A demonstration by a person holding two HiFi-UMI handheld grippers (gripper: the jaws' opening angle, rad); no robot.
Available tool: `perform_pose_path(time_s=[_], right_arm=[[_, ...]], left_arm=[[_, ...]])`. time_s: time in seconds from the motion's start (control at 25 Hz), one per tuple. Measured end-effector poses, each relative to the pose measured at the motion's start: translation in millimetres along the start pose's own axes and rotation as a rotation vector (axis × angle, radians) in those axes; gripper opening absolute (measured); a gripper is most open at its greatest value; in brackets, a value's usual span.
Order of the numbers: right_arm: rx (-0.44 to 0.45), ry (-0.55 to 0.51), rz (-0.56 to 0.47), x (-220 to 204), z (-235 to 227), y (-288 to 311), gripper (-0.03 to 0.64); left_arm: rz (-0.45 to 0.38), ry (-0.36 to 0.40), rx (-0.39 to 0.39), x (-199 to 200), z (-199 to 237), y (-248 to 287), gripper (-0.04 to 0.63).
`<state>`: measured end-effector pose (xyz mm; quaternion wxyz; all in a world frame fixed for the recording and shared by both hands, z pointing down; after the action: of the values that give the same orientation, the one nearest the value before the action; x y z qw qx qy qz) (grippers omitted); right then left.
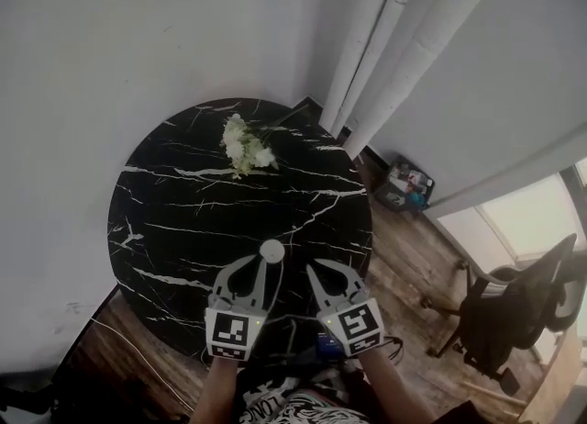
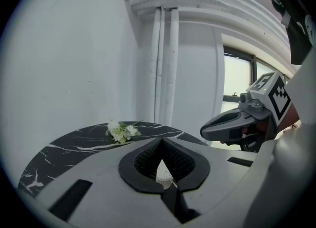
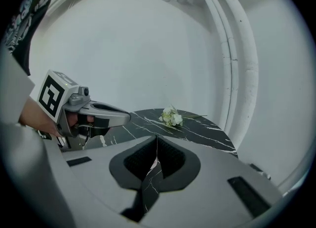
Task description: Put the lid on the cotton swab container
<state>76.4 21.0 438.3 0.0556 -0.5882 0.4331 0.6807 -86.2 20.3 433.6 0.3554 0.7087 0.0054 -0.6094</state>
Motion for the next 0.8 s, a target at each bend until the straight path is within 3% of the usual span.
perform_pose_path(time_s=[0.8], right_arm=[[-0.16, 0.062, -0.155, 20.2, 18.3, -67.6, 0.017]], left_arm=[[-0.153, 0.007, 0.063, 29.3, -5.6, -71.9, 0.014]])
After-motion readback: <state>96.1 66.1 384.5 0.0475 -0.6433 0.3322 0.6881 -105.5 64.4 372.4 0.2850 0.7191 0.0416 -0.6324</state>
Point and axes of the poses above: the fingertips, and each gripper's own axes: y forward along the fingers, z to its left, x out of its top, the point moved 7 cm from there along -y, backward along the fingers, and after that the axes turned 6 degrees about z, right-handed, at the moved point
